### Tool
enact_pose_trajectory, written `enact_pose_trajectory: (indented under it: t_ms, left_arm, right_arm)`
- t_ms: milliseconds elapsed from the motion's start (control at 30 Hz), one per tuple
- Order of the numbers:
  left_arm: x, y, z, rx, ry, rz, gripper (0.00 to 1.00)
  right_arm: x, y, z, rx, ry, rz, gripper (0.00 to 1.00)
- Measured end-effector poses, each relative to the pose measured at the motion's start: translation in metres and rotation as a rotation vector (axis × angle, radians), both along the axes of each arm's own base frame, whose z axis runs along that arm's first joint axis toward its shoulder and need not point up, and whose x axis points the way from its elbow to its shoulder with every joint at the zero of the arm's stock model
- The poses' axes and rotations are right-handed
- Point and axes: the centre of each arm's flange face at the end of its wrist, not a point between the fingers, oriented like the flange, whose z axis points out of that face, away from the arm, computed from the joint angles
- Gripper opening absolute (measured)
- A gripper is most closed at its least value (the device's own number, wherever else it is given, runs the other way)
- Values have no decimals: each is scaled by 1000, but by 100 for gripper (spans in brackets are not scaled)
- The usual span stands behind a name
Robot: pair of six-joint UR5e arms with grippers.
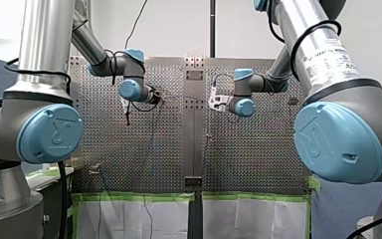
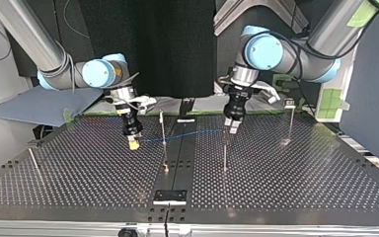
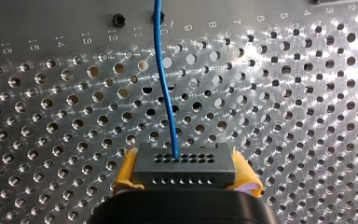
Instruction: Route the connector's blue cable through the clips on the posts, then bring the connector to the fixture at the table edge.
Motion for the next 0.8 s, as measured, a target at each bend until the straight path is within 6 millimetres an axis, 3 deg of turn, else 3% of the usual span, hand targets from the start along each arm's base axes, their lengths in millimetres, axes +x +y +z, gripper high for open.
enact_pose_trajectory:
  t_ms: [800]
  left_arm:
    - [-8,0,-4,83,23,83,100]
  right_arm:
    - [-2,-2,0,1,0,-2,0]
